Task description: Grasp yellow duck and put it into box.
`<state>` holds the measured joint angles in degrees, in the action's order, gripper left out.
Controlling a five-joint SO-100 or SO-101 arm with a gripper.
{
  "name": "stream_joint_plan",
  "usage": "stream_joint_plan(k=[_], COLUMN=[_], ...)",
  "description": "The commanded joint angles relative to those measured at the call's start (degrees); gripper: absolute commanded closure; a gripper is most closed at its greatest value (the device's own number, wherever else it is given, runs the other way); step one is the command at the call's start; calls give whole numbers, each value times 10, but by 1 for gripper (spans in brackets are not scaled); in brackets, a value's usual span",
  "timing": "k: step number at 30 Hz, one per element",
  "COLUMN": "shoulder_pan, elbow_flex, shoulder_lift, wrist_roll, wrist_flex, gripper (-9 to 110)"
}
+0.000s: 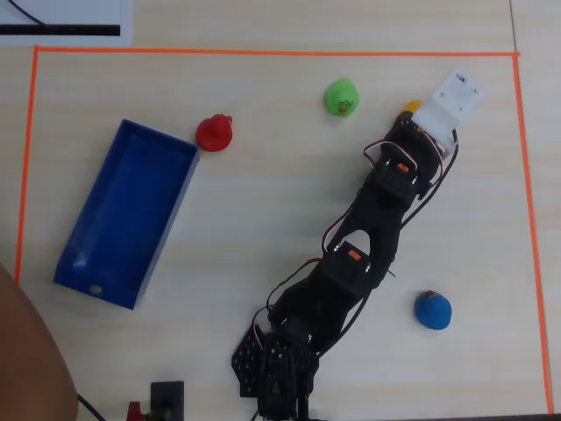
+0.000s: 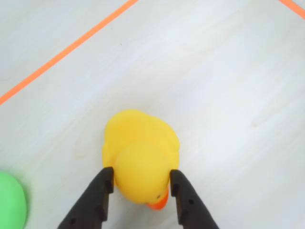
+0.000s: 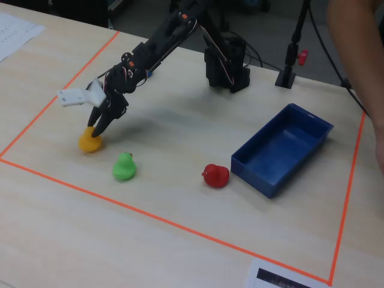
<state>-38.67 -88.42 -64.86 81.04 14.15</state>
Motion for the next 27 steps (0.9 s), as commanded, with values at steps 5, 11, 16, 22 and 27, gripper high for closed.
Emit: stream_joint_plan(k=[5,11,16,22,27], shoulder_pan=[7,11,4,-4,-6], elbow_flex=[53,82,97,100,96], shoulder_lift=[13,33,36,19,-48], wrist_roll=[-3,-1,2,-6,-39], wrist_flex=[8,29,54,71,169], gripper=[81,97,101,101,101])
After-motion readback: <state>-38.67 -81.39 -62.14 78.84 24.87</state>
